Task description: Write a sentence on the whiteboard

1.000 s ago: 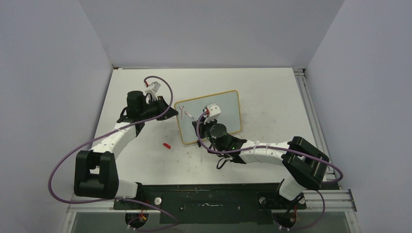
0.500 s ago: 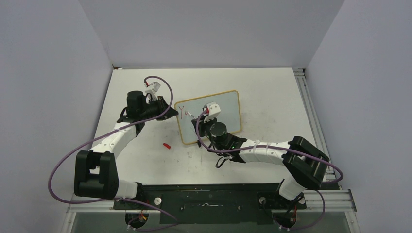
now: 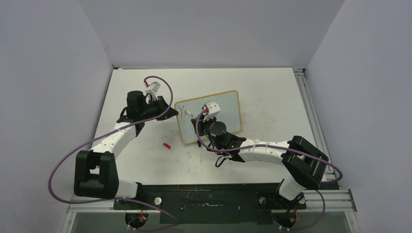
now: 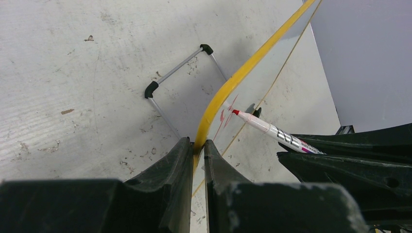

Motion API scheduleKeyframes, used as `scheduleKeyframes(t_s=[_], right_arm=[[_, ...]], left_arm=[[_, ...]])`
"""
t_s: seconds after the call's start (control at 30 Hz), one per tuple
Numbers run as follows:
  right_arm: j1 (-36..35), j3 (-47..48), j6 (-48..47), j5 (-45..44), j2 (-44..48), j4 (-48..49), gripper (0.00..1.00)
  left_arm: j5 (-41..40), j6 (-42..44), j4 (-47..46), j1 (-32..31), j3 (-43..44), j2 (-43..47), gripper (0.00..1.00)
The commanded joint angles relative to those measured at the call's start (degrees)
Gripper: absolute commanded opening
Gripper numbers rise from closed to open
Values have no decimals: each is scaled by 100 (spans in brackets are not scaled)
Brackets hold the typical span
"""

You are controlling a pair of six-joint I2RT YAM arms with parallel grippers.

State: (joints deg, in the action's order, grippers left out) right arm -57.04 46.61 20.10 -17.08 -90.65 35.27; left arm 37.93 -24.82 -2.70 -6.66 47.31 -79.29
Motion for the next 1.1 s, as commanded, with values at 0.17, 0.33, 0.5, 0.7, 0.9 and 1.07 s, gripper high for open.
scheduleKeyframes(t_s=[0.17,0.33,0.5,0.7,0.9,1.07], right_arm=[[0,12,-72,6,473,185,5],[45,-6,-25,-111,450,127,5],[89,5,20,-121,326,142,5],[136,73,51,-66,169,143,5],[149,127,56,9,53,150,5],[152,93,81,-34,16,105,5]], left_arm=[[89,3,-153,33,189,205,0],[75,4,-157,42,182,216,0],[75,3,-156,45,181,211,0],[86,3,-158,51,191,203,0],[83,3,-161,50,190,198,0],[87,3,-155,50,188,201,0]])
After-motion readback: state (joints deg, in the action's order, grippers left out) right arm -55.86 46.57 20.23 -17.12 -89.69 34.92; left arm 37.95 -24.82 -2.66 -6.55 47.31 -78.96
